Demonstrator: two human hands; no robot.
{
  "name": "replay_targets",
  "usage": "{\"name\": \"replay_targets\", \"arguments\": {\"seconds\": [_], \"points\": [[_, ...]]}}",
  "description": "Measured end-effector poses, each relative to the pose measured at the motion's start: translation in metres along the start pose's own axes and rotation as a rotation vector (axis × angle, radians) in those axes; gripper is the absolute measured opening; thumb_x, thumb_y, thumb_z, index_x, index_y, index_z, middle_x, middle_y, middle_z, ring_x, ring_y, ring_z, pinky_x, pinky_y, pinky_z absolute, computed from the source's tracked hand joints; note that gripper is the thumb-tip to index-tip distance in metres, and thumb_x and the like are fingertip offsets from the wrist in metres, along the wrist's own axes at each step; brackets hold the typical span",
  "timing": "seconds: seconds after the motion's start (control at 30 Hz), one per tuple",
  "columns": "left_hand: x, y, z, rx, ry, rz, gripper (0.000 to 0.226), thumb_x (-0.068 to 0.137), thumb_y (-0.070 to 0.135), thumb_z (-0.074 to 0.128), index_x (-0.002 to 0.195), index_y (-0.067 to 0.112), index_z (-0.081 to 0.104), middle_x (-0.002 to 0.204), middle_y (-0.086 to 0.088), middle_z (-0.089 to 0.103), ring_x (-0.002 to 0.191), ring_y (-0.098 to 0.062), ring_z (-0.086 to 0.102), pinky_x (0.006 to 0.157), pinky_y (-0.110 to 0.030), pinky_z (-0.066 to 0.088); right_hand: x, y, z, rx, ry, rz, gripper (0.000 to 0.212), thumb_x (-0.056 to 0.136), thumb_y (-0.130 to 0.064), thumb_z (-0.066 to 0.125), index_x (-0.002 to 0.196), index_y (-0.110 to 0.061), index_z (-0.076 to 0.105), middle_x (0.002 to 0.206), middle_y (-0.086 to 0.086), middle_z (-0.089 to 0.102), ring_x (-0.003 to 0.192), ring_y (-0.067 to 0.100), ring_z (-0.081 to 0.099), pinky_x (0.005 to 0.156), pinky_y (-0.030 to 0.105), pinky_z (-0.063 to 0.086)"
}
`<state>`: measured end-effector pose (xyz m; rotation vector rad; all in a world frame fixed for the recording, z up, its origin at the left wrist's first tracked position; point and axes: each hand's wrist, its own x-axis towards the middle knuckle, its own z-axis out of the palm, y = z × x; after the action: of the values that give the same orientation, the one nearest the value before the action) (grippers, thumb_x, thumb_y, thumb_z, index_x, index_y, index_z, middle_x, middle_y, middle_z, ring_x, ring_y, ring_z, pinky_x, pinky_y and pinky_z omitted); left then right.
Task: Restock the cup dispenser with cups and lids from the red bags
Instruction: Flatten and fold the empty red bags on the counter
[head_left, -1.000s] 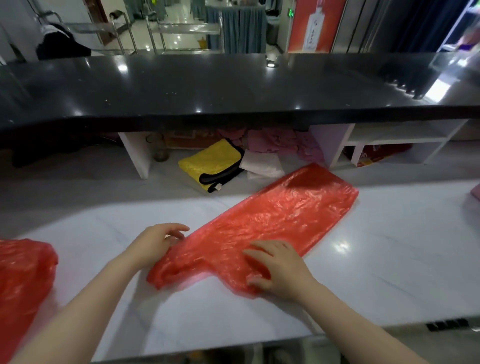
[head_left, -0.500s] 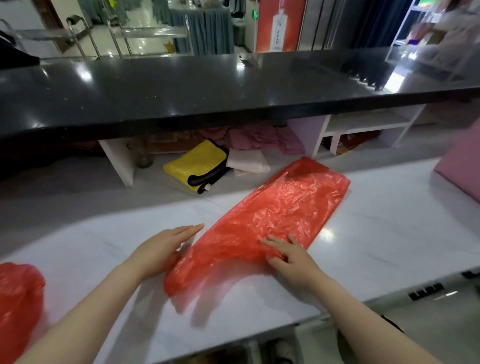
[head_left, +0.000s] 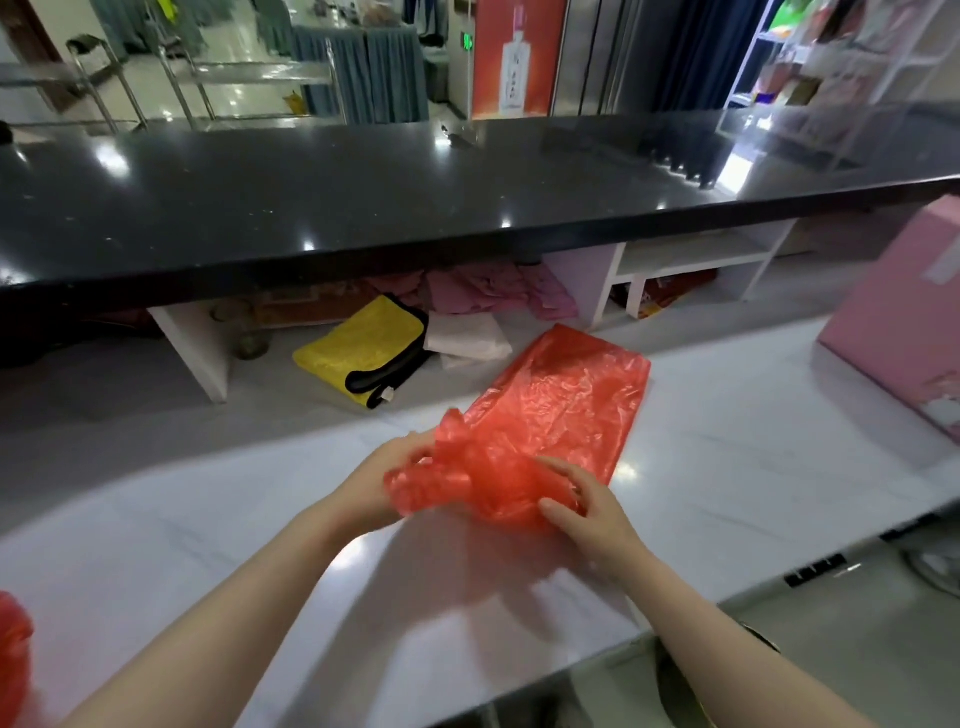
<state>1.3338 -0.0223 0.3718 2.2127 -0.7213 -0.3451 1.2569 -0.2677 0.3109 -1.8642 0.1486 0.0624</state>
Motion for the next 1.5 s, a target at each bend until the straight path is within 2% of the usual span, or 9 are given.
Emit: {"name": "replay_targets", "arguments": {"seconds": [0.13, 0.23, 0.47, 0.67, 0.83, 1.07, 1.3, 1.4, 1.5], "points": [[0.018, -0.005, 0.015, -0.132, 0.080, -0.141, 0.025, 0.072, 0.017, 0.079, 0.083, 0.031, 0.061, 0.074, 0.008, 0.067, 0.066, -0.012, 0.064, 0.064, -0.037, 0.056, -0.014, 0.011, -0.009, 0.004, 0.143, -0.042, 0.053, 0.062, -0.048, 0.079, 0.111, -0.037, 0.061, 0.105, -0.030, 0.067, 0.100, -0.008, 0.061, 0.079, 0.006, 0.045], [0.032, -0.009, 0.035, -0.084, 0.130, -0.166, 0.021, 0.076, 0.033, 0.078, 0.081, 0.035, 0.059, 0.072, 0.019, 0.063, 0.063, 0.002, 0.059, 0.060, -0.024, 0.049, -0.020, 0.019, -0.012, -0.032, 0.158, -0.027, 0.065, 0.050, -0.070, 0.076, 0.107, -0.043, 0.061, 0.104, -0.026, 0.067, 0.098, -0.007, 0.062, 0.074, 0.007, 0.046], [0.052, -0.006, 0.072, 0.040, 0.188, -0.239, 0.059, 0.083, 0.055, 0.061, 0.128, 0.018, 0.052, 0.111, -0.002, 0.068, 0.101, -0.025, 0.063, 0.080, -0.031, 0.046, -0.031, 0.023, -0.012, 0.113, 0.350, -0.028, 0.043, 0.073, -0.027, 0.077, 0.107, -0.041, 0.054, 0.106, -0.009, 0.070, 0.086, 0.017, 0.069, 0.067, 0.031, 0.057], [0.056, -0.008, 0.086, 0.005, 0.125, -0.298, 0.065, 0.090, 0.048, 0.054, 0.144, 0.026, 0.025, 0.129, -0.004, 0.060, 0.110, -0.028, 0.060, 0.084, -0.032, 0.045, -0.042, 0.031, -0.021, -0.301, 0.292, 0.005, 0.039, 0.092, -0.022, 0.059, 0.102, -0.055, 0.042, 0.093, -0.023, 0.062, 0.079, -0.011, 0.061, 0.059, 0.009, 0.047], [0.054, 0.011, 0.084, 0.343, 0.418, 0.387, 0.073, 0.082, 0.029, 0.057, 0.147, 0.023, 0.027, 0.148, -0.011, 0.036, 0.131, -0.026, 0.040, 0.105, -0.040, 0.037, -0.039, 0.035, -0.024, -0.440, 0.225, 0.016, 0.039, 0.088, -0.026, 0.057, 0.115, -0.051, 0.042, 0.109, -0.016, 0.054, 0.094, -0.009, 0.050, 0.070, 0.007, 0.038], [0.072, -0.007, 0.108, 0.734, -0.214, 0.141, 0.074, 0.089, 0.070, 0.025, 0.145, 0.044, -0.015, 0.157, 0.002, -0.023, 0.144, -0.029, -0.022, 0.113, -0.045, -0.017, -0.039, 0.044, -0.034, -0.499, 0.143, -0.111, 0.061, 0.085, -0.017, 0.048, 0.131, -0.055, 0.037, 0.135, -0.016, 0.042, 0.123, -0.003, 0.035, 0.107, 0.018, 0.029], [0.076, -0.020, 0.115, 0.715, -0.215, 0.045, 0.074, 0.086, 0.075, 0.017, 0.146, 0.046, -0.015, 0.157, 0.005, -0.024, 0.145, -0.025, -0.021, 0.114, -0.044, -0.014, -0.034, 0.048, -0.045, -0.585, 0.031, -0.105, 0.036, 0.094, -0.030, 0.056, 0.129, -0.040, 0.057, 0.145, -0.024, 0.019, 0.136, 0.001, 0.021, 0.118, 0.032, 0.022], [0.077, -0.020, 0.116, 0.712, -0.209, 0.028, 0.074, 0.086, 0.075, 0.016, 0.147, 0.046, -0.014, 0.157, 0.004, -0.023, 0.145, -0.026, -0.020, 0.114, -0.044, -0.013, -0.034, 0.046, -0.058, -0.708, -0.126, -0.083, 0.077, 0.070, -0.075, 0.058, 0.140, -0.057, 0.030, 0.152, -0.031, -0.007, 0.140, -0.003, 0.002, 0.119, 0.032, 0.014], [0.078, -0.020, 0.116, 0.702, -0.218, 0.021, 0.074, 0.084, 0.076, 0.014, 0.146, 0.046, -0.015, 0.157, 0.004, -0.023, 0.145, -0.025, -0.020, 0.114, -0.044, -0.014, -0.035, 0.046, -0.068, -0.749, -0.166, -0.158, 0.086, 0.062, -0.076, 0.060, 0.138, -0.065, 0.021, 0.156, -0.024, -0.011, 0.145, 0.004, 0.002, 0.114, 0.028, 0.016]]}}
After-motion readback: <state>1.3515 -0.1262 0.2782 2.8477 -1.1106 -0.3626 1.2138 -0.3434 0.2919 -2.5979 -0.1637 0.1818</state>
